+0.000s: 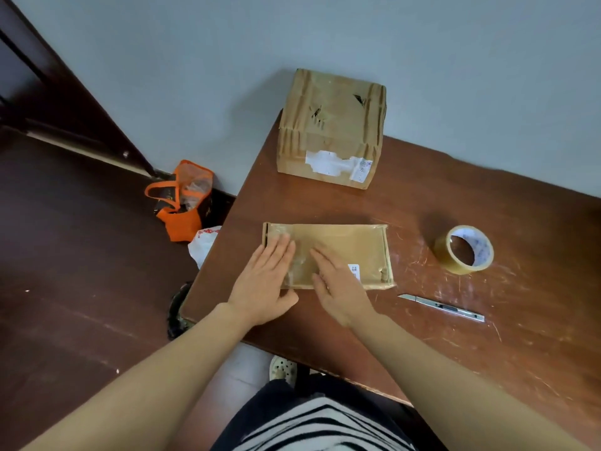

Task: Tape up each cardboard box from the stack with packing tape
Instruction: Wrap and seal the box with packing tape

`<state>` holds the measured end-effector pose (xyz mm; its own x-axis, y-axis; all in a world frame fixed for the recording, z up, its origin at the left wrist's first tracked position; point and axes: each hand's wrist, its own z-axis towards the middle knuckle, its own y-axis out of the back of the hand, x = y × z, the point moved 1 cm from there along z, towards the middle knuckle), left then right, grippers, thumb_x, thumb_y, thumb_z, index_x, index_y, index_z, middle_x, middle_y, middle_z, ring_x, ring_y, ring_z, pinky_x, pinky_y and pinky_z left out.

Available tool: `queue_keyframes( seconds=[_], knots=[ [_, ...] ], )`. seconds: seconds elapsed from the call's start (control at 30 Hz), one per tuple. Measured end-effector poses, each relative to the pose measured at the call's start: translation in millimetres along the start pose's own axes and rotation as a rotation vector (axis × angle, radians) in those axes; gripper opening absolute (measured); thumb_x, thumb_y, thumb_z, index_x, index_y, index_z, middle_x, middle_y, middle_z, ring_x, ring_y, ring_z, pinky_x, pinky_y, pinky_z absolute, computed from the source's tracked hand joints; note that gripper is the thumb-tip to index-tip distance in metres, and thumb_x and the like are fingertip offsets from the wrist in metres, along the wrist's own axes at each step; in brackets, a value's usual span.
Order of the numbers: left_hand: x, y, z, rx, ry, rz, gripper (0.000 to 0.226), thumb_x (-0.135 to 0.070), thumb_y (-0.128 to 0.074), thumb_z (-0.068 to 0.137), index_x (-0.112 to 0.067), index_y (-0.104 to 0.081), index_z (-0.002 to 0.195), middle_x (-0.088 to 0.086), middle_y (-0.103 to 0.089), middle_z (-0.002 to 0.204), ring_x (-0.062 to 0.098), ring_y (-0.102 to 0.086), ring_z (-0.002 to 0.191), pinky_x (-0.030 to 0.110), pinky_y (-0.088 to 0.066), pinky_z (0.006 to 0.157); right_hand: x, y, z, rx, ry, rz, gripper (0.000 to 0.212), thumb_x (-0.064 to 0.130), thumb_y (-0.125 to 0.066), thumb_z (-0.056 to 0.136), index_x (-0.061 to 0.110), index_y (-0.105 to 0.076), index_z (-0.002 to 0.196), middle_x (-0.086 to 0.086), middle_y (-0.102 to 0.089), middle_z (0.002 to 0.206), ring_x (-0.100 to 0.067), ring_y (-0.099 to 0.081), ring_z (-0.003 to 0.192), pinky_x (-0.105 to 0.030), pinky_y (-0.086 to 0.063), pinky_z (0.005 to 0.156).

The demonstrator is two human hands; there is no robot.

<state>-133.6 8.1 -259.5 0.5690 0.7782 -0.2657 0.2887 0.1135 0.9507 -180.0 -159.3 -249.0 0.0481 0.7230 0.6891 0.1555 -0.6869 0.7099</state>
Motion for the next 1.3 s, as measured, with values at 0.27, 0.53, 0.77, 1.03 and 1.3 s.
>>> queue_keyframes(
  seconds=[0.27,0.53,0.77,1.03,1.3],
  knots=[
    [2.1,-6.8,-0.1,0.089,0.008,0.113,0.096,-0.066,-0.011,0.074,-0.011,0.006,0.150,0.003,0.013,0.157,0.012,0.019,0.142,0.028,0.014,0.115,-10.9,-18.9,-2.6,0.075,0.091,-0.135,0.055,0.025,-0.039,0.097,0.000,-0.033,0.145,-0.013,-0.029,0.154,-0.026,-0.023,0.144,-0.026,-0.007,0.116],
    [4.7,-9.0,2.7,0.083,-0.010,0.130,0.088,-0.055,-0.033,0.085,-0.006,0.005,0.147,0.010,0.006,0.157,0.020,0.004,0.146,0.028,0.012,0.115,-10.0,-15.4,-3.9,0.150,0.065,-0.253,0.059,0.031,-0.026,0.092,-0.002,-0.045,0.138,-0.016,-0.045,0.144,-0.031,-0.040,0.135,-0.040,-0.015,0.113],
    [16.1,-5.1,1.3,0.178,-0.052,0.158,0.072,-0.047,-0.033,0.085,0.002,-0.047,0.137,0.018,-0.045,0.144,0.027,-0.046,0.132,0.035,-0.018,0.111,-10.1,-19.4,-2.3,0.184,0.014,-0.272,0.065,0.034,-0.020,0.091,0.000,-0.038,0.143,-0.012,-0.035,0.151,-0.027,-0.029,0.142,-0.036,-0.012,0.116],
    [21.8,-9.6,-5.9,0.019,-0.134,0.113,0.081,-0.036,-0.059,0.085,0.001,-0.024,0.148,0.016,-0.021,0.155,0.027,-0.024,0.144,0.040,-0.018,0.119,-13.5,-19.8,-4.0,0.156,0.034,-0.267,0.060,0.016,-0.042,0.096,0.009,-0.019,0.151,0.001,-0.011,0.160,-0.015,-0.005,0.148,-0.022,0.001,0.117],
    [27.6,-7.9,-10.4,0.054,-0.038,0.014,0.100,-0.057,-0.046,0.080,-0.007,0.005,0.150,0.005,0.012,0.157,0.018,0.011,0.146,0.032,0.005,0.119,-13.1,-16.6,-4.8,0.198,0.044,-0.267,0.076,0.007,-0.049,0.086,0.011,-0.012,0.152,0.004,-0.002,0.160,-0.012,0.003,0.147,-0.023,0.001,0.119]
  ],
)
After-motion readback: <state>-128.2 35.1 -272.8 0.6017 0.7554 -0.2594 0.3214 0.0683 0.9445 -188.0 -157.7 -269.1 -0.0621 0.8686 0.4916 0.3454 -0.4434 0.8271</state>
